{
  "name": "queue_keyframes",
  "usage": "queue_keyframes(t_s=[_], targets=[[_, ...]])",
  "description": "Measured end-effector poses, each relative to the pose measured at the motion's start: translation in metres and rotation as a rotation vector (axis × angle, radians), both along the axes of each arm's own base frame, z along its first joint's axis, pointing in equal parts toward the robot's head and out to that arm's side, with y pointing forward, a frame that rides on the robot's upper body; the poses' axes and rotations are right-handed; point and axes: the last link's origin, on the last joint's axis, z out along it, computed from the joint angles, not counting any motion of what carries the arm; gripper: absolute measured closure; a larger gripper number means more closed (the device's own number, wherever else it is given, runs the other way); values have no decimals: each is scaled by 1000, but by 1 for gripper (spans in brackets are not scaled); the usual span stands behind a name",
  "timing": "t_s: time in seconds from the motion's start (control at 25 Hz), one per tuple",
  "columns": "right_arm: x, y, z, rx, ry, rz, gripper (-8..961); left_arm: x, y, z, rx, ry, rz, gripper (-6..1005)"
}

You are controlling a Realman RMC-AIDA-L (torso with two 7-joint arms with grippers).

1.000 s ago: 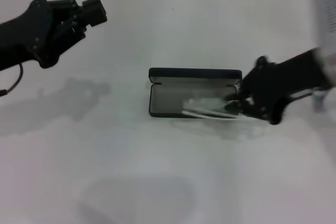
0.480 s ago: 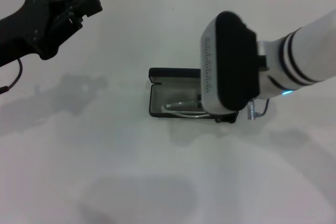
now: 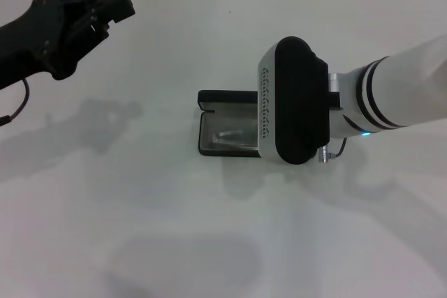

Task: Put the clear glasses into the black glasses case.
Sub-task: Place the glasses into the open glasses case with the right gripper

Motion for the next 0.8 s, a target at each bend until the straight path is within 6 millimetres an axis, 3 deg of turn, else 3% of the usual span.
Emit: queue_keyframes(t_s=[0.8], targets=[[7, 8, -11, 42, 5, 56, 872, -3, -2, -1, 19, -11, 12, 890]])
